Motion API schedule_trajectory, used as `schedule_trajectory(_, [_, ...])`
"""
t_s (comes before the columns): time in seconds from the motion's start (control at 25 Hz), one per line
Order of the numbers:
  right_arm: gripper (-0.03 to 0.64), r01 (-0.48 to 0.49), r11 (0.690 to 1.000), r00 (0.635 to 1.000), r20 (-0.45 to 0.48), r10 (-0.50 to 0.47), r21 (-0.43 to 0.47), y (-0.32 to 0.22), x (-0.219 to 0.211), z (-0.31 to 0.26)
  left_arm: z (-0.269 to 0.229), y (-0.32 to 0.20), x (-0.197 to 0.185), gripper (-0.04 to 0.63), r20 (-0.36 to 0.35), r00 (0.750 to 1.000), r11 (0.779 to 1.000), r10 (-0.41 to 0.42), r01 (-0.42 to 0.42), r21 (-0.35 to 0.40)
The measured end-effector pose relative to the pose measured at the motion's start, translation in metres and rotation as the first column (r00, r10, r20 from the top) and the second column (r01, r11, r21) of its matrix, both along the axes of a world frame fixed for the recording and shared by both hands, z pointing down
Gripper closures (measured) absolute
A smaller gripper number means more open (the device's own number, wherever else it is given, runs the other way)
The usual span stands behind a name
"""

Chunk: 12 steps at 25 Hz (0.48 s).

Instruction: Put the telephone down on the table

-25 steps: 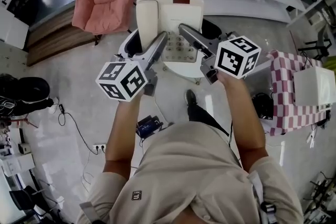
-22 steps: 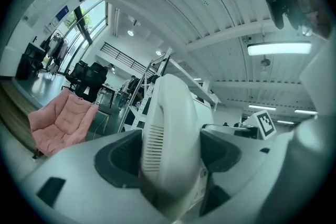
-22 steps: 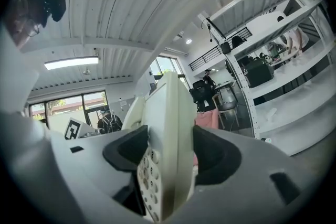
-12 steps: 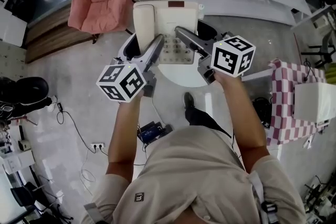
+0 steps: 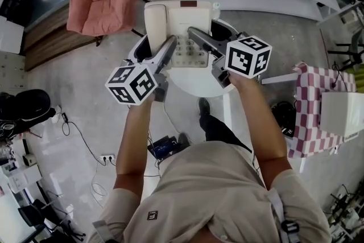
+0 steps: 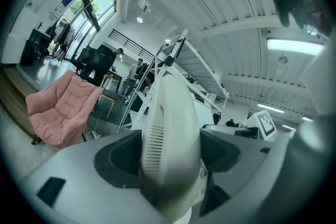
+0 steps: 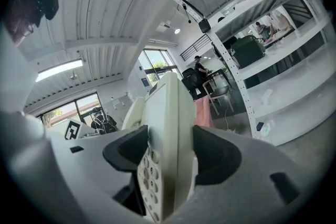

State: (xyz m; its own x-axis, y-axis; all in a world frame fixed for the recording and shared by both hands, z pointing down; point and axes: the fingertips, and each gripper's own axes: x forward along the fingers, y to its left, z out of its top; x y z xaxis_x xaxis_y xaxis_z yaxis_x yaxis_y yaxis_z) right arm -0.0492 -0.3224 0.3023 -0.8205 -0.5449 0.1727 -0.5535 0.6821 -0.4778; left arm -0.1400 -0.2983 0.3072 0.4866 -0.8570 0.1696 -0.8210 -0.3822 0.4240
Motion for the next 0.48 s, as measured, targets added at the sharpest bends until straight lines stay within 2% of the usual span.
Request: schedule_trajectory(0.48, [0.364, -0.028, 0.991, 1.0, -0.01, 0.027, -0.129, -0.063, 0.014, 0.091, 0.09, -0.065, 0.013, 0.27, -0.007, 1.0, 0.989, 0.027, -0.028, -0.147])
